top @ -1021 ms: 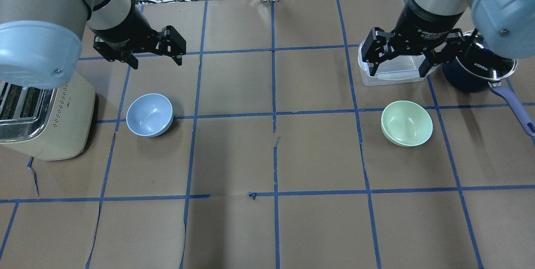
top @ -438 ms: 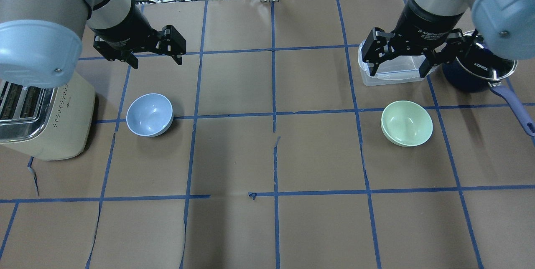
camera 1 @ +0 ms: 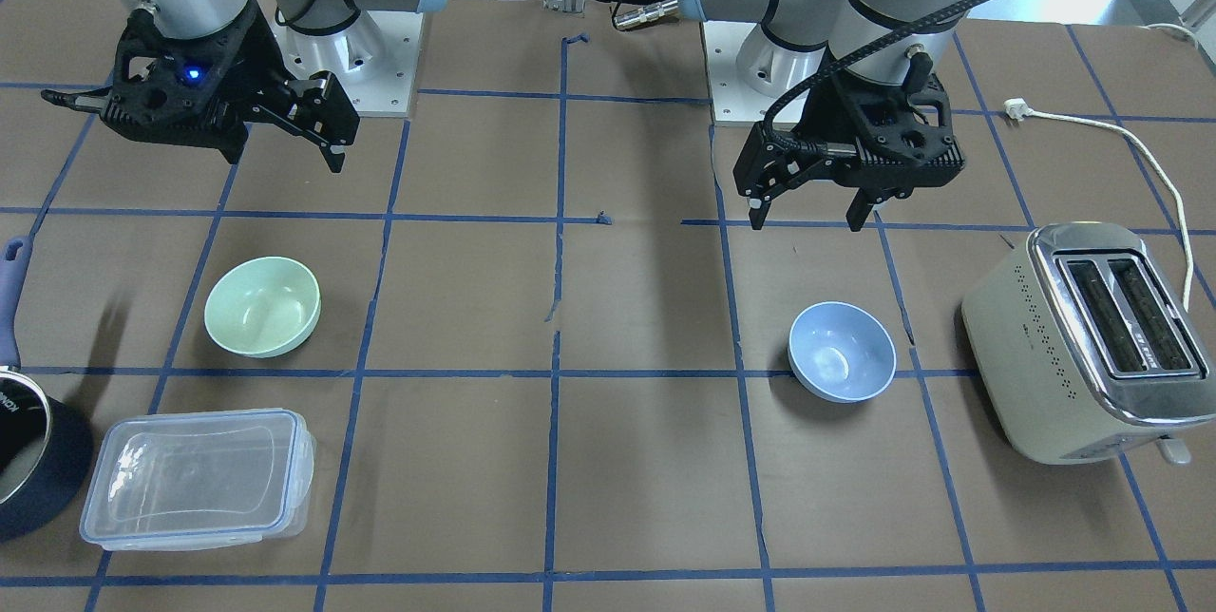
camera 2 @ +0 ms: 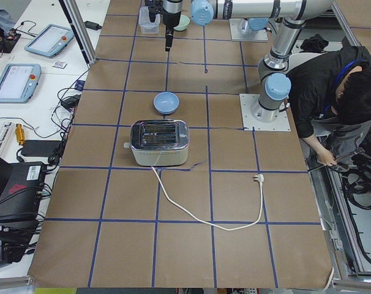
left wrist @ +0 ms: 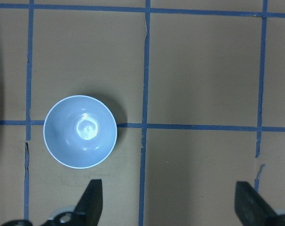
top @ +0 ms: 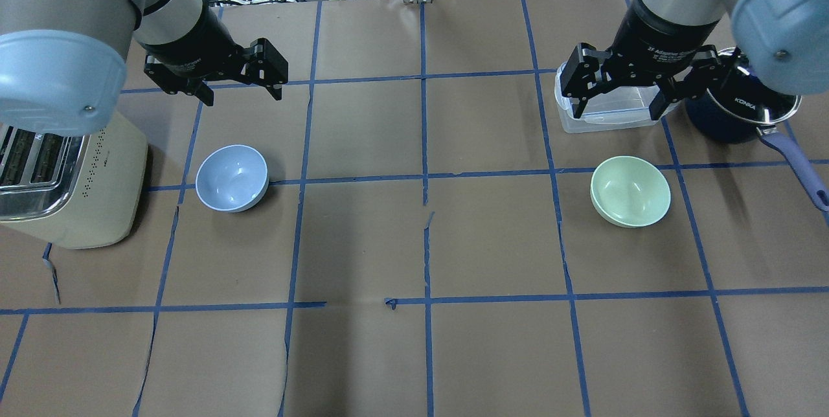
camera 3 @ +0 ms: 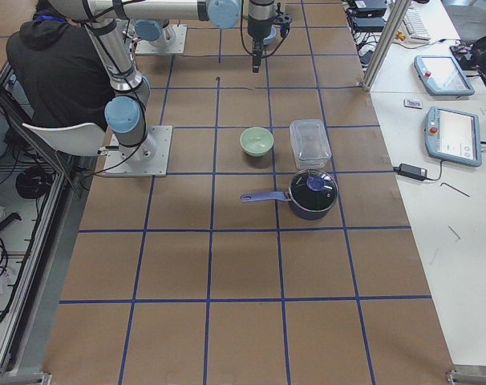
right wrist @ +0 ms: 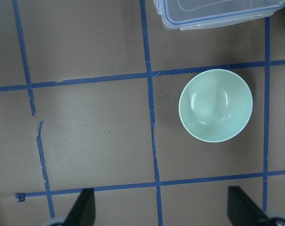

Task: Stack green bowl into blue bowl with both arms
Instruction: 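Lower left gripper to blue bowl rim while right lowers to green bowl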

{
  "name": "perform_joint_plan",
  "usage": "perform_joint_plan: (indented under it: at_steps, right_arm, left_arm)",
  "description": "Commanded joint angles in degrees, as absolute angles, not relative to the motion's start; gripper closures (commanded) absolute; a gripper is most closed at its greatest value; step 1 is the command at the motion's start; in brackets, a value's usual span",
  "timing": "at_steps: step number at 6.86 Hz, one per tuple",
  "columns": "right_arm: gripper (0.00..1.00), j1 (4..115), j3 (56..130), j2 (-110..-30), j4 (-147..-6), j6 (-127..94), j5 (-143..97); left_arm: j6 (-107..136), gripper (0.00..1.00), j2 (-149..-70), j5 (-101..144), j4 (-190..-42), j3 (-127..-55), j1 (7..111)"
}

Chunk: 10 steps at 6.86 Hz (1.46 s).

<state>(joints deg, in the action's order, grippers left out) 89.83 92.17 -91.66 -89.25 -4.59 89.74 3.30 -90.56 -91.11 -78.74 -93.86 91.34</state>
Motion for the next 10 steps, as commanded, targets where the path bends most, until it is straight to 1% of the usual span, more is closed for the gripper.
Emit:
perform_joint_plan:
  at_steps: [1,2,3,4,6,7,8,9,10]
  right_arm:
    - [0.0,89.8,92.2,-91.7,-89.3,-4.6,89.7]
    - [0.0,89.8,92.2,-91.6,-89.4,-4.6,89.7]
    - [0.0,89.7,92.2,-91.5,-89.6,-4.0,89.7]
    - [0.0,89.4,92.2,-91.3,-90.1,-3.8,89.7]
    - [0.0,86.8,92.4,-91.1,-91.3,-1.6,89.7]
    - [0.0,83.4,92.9,-89.7,-91.8,0.7,89.7]
    - [0.0,78.9,94.3,-87.9,-93.0,0.6,89.6]
    - [0.0,75.4,96.7,-87.3,-98.8,1.1,89.4]
    - [0.0,73.2,101.3,-87.0,-103.7,9.8,89.6]
  left_arm:
    - [-7.3,0.0,-91.7,-91.4,-78.7,-94.1,86.8]
    - [-12.4,0.0,-93.1,-90.2,-78.7,-94.8,79.9]
    - [-12.8,0.0,-95.4,-88.6,-77.2,-96.0,77.5]
    - [-13.1,0.0,-98.6,-89.1,-71.5,-97.7,77.0]
    - [-13.3,0.0,-104.1,-90.4,-57.0,-104.6,76.3]
    - [-13.3,0.0,-105.2,-90.4,-56.3,-106.8,74.1]
    - [-13.4,0.0,-106.7,-90.2,-55.7,-107.0,72.4]
    - [-13.6,0.0,-107.7,-90.3,-55.7,-107.2,72.2]
    - [-13.6,0.0,-109.1,-90.6,-55.8,-107.7,72.1]
